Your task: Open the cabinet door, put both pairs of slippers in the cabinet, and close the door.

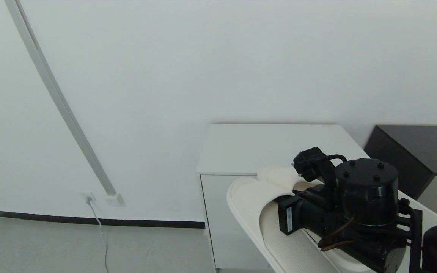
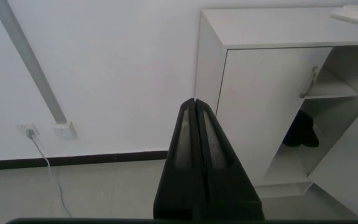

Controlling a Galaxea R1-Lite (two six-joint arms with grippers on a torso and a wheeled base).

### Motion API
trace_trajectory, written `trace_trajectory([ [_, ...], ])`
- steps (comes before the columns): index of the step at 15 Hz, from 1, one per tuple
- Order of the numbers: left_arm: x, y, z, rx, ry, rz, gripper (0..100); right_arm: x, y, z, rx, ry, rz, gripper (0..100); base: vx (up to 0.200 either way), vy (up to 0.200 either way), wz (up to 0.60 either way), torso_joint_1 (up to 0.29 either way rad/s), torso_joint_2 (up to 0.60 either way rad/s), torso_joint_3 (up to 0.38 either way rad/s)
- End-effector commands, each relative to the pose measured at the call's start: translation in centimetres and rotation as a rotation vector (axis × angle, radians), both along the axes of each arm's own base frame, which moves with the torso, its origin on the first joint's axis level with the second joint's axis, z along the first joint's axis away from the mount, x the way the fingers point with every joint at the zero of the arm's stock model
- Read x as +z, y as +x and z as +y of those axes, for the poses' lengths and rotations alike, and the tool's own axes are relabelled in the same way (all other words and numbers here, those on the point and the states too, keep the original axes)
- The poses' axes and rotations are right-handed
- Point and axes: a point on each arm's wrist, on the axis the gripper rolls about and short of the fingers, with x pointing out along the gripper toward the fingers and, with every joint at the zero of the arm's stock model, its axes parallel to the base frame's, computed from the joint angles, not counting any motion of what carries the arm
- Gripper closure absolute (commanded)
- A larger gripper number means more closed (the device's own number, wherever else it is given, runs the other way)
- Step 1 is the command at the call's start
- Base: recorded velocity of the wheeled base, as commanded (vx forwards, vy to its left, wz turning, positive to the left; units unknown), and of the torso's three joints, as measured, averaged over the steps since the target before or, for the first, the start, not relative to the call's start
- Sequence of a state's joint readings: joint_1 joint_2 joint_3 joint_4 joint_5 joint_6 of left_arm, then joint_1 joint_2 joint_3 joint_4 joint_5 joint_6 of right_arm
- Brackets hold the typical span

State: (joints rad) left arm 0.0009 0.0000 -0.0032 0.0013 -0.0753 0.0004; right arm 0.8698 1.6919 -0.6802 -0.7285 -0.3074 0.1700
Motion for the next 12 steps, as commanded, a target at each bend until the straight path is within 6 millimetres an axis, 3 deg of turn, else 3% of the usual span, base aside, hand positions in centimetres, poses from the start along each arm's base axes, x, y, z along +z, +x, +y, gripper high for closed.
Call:
trace_trajectory([
  [1,0.00,0.01,0.00,0.001,0.000,0.002,100,-0.08,-0.02,-0.05,-0.008,-0.003,0.000,100,0.000,0.000,0.00,0.000,0.00,0.000],
  [12,0.00,0.01,0.00,0.001,0.000,0.002,100,-0.43,-0.08,0.01,-0.007,-0.017,0.006,100,0.000,0.000,0.00,0.000,0.00,0.000],
])
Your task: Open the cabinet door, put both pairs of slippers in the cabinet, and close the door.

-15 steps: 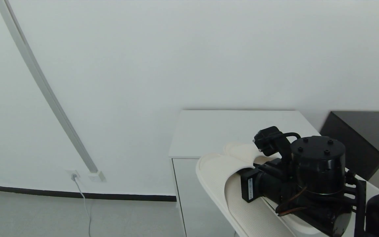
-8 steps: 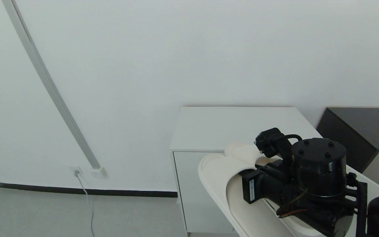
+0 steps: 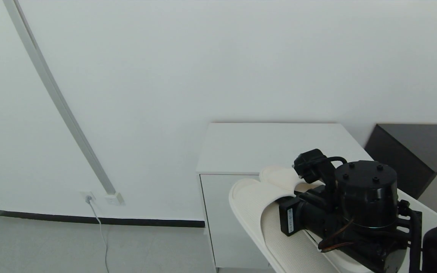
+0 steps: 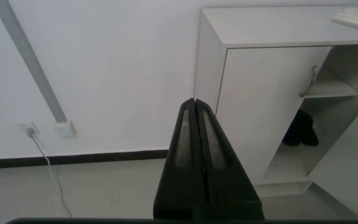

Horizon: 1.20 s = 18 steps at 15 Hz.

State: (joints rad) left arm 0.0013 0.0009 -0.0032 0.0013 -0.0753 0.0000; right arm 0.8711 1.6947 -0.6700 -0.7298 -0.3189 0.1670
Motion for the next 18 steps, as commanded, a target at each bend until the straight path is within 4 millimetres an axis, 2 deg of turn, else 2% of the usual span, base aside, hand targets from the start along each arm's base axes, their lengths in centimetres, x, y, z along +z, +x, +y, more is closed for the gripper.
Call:
trace_trajectory([
  [1,0.00,0.01,0.00,0.000,0.000,0.001,100,-0.09,0.00,0.08,0.002,-0.002,0.002,100,0.000,-0.200,0.00,-0.002,0.00,-0.002],
  [18,0.00,0.01,0.00,0.002,0.000,0.001,100,-0.78,-0.51,-0.58,0.020,-0.025,-0.049,100,0.000,-0.200,0.00,0.003,0.00,0.001],
])
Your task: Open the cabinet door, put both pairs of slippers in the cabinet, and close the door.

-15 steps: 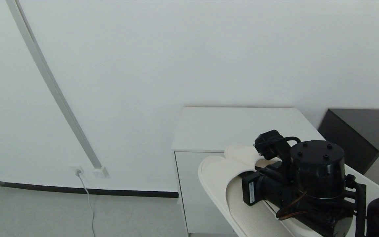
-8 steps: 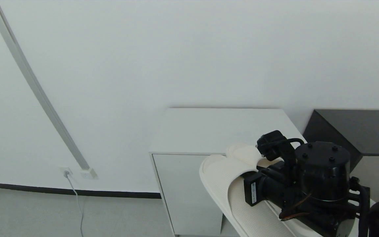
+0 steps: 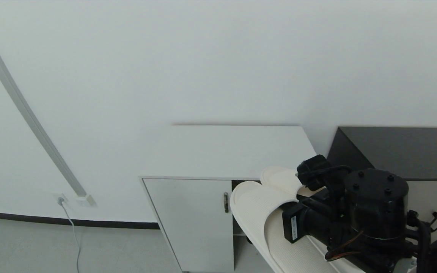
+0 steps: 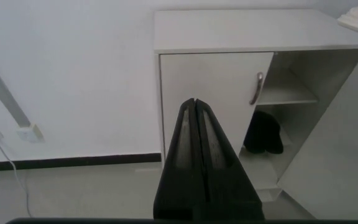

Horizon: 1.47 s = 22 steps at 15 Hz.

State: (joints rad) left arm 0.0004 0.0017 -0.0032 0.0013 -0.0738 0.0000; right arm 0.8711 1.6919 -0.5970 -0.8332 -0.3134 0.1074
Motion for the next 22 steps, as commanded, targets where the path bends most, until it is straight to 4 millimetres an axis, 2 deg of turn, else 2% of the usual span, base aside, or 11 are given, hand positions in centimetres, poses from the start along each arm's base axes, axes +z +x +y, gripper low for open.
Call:
trace_trajectory([
  [1,-0.01,0.00,0.00,0.001,0.000,0.000,100,-0.05,0.01,0.02,-0.001,-0.002,0.001,100,0.000,0.000,0.00,0.000,0.00,0.000],
  [22,-0.01,0.00,0.00,0.001,-0.002,0.000,100,-0.38,-0.42,0.40,0.029,-0.022,0.003,100,0.000,0.000,-0.03,0.000,0.00,0.000],
])
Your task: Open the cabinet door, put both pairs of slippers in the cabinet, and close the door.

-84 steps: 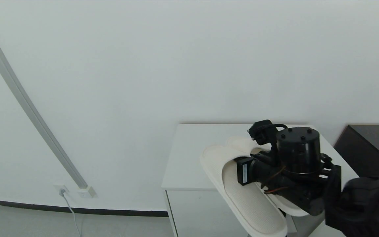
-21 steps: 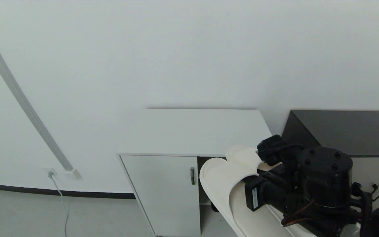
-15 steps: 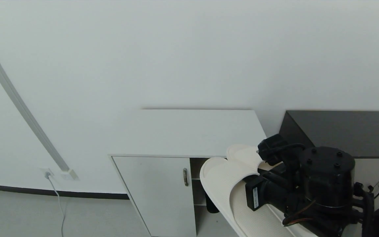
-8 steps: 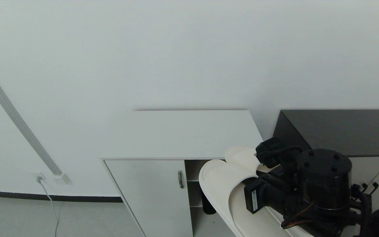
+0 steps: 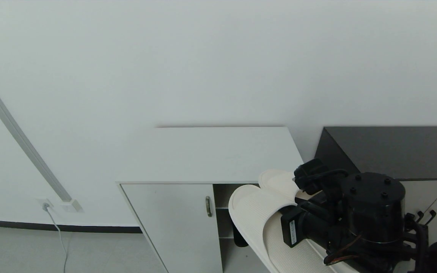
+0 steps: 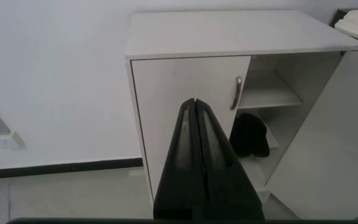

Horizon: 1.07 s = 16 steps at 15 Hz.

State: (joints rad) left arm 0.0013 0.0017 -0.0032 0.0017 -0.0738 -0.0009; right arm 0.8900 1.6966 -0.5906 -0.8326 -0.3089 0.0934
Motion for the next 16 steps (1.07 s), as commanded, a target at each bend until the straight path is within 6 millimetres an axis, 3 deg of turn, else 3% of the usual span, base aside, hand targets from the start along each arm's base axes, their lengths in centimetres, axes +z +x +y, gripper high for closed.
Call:
trace_trajectory([
  [1,0.00,0.00,0.00,0.000,-0.001,0.000,100,-0.08,0.00,0.06,0.002,-0.002,0.002,100,0.000,0.000,0.00,0.000,0.00,0.000],
  [6,0.00,0.00,0.00,0.000,-0.001,0.000,100,-0.31,-0.22,0.06,0.008,-0.009,0.008,100,0.000,0.000,0.00,-0.103,0.22,0.130],
  [16,0.00,0.00,0.01,0.004,-0.008,0.000,100,-0.39,-0.25,0.08,0.007,-0.012,0.009,100,0.000,0.000,0.00,-0.186,0.43,0.239],
])
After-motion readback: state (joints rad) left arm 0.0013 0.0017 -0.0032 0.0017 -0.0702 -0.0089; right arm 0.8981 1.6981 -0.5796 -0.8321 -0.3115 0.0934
